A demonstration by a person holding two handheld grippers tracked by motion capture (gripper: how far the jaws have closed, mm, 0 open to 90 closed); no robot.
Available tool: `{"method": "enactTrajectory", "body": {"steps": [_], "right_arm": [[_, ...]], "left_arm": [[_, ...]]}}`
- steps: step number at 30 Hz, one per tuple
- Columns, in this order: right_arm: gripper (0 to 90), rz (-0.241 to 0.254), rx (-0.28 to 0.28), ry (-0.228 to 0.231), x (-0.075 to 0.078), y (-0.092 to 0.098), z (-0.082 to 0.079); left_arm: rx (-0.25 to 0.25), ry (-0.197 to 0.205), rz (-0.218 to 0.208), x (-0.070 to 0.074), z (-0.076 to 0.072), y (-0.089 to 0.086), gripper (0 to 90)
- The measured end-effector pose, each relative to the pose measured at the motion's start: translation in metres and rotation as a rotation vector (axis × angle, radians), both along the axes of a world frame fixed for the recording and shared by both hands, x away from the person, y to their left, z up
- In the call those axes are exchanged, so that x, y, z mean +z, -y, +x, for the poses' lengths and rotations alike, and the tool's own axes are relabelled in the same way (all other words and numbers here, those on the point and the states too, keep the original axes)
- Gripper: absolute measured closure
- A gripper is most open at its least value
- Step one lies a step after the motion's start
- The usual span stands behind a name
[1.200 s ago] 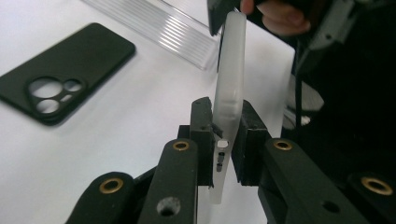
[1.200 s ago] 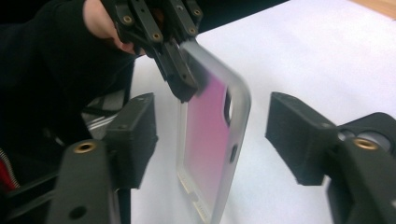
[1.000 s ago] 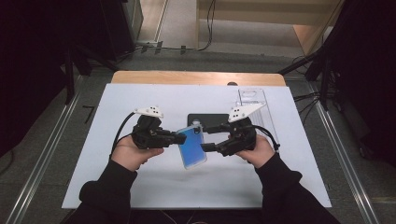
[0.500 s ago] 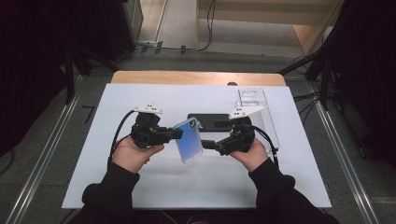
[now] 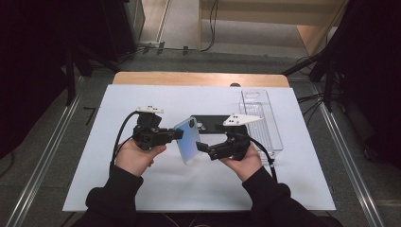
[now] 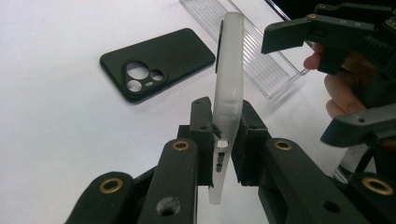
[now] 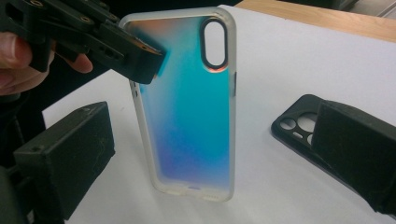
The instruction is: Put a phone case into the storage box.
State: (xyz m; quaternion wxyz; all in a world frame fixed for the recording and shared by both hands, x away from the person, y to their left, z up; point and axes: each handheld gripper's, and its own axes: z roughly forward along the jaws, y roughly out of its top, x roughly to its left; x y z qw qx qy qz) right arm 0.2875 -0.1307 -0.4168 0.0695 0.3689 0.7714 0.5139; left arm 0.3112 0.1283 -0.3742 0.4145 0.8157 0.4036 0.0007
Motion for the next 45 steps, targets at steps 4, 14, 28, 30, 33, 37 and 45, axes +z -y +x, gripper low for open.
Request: {"method": "enactTrajectory", "body": {"steps": [4,14,28,30,33,37,45], "right_arm": [[0.0,-0.034,-0.021,0.004,-0.004,-0.01,-0.003],[0.0,-0.081,-0.047,0.015,-0.009,-0.03,-0.009],[2.9,-0.072,-0.079,-0.018,-0.015,-0.04,-0.004],[3.4,-0.076,-0.087,-0.013,-0.016,-0.041,-0.003],[8.1,-0.081,-0.083,-0.018,-0.018,-0.042,-0.002],[14.7,-0.085,-0.073,-0.011,-0.019,-0.043,-0.003],[15.7,-0.094,-0.064,-0.043,-0.02,-0.042,-0.002]], "left_arm": [[0.004,0.0,-0.007,0.001,-0.001,0.002,81.1],[0.003,-0.016,-0.019,0.0,-0.005,0.008,81.1],[-0.005,-0.029,-0.027,-0.003,-0.009,0.018,81.1],[-0.007,-0.026,-0.027,-0.003,-0.009,0.019,81.1],[-0.009,-0.025,-0.029,-0.003,-0.011,0.021,81.0],[-0.013,-0.019,-0.014,-0.004,-0.011,0.022,81.0],[-0.008,0.011,-0.05,-0.001,-0.011,0.018,68.8]]}}
